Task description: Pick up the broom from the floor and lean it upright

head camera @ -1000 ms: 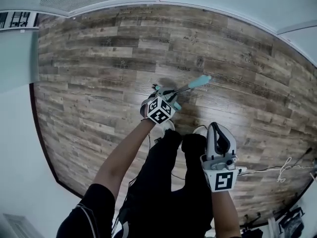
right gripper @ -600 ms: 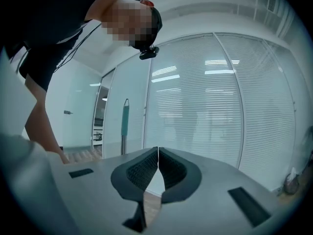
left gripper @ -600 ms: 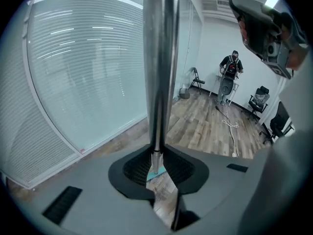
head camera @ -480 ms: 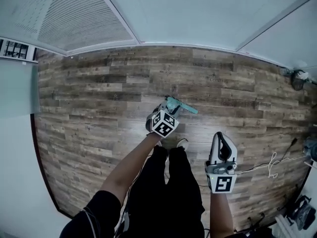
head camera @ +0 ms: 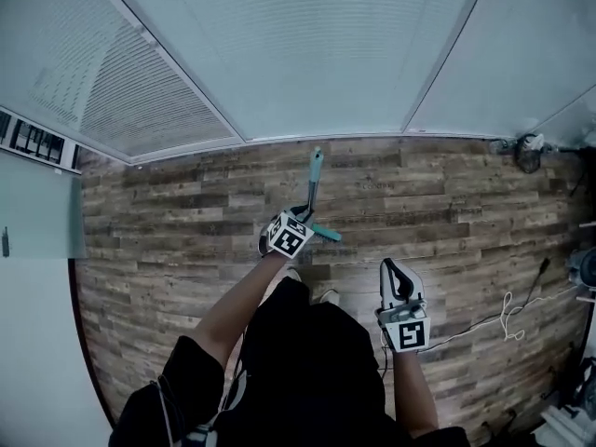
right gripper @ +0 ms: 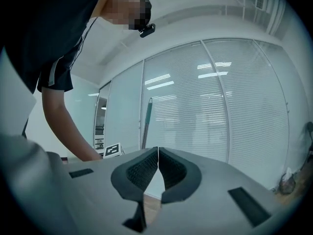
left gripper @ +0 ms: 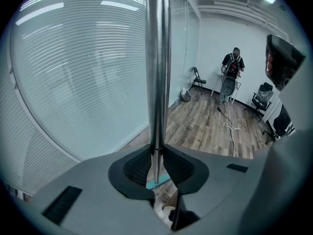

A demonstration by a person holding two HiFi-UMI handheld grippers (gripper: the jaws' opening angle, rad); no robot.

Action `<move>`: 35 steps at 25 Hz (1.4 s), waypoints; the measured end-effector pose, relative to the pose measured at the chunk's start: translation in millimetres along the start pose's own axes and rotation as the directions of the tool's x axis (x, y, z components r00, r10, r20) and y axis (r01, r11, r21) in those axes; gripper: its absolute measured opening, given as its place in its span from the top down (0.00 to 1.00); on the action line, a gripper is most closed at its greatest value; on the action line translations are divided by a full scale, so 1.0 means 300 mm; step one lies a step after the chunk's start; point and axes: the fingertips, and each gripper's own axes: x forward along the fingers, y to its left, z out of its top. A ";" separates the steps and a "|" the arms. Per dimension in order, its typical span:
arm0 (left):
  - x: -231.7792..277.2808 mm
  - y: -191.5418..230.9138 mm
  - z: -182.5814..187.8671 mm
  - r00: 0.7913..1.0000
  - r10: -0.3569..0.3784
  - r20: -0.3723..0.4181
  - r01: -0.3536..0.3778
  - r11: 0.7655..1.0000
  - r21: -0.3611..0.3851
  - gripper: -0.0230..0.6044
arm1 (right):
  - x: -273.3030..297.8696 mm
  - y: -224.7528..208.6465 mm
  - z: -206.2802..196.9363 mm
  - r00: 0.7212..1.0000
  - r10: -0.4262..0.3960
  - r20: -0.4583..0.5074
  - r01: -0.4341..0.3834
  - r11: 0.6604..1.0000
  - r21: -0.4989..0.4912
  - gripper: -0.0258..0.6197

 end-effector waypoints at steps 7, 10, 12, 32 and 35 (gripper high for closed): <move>0.136 -0.015 0.156 0.999 -0.023 0.033 0.020 0.997 0.079 0.82 | 0.000 -0.203 0.031 0.992 -0.117 0.040 0.117 0.993 0.013 0.93; 0.254 -0.004 0.248 0.997 -0.066 0.037 0.062 0.993 0.100 0.82 | 0.052 -0.294 0.017 0.987 -0.158 0.033 0.157 0.987 0.021 0.93; 0.338 0.006 0.295 0.996 -0.088 0.029 0.085 0.991 0.104 0.82 | 0.101 -0.352 -0.003 0.985 -0.172 0.017 0.171 0.985 0.028 0.93; 1.153 0.150 0.603 0.979 -0.141 -0.147 0.166 0.970 0.176 0.82 | 0.673 -1.085 -0.447 0.971 -0.234 -0.051 0.238 0.966 0.099 0.93; 1.314 0.143 0.603 0.977 -0.134 -0.166 0.162 0.972 0.170 0.82 | 0.728 -1.206 -0.552 0.965 -0.258 -0.043 0.260 0.963 0.074 0.93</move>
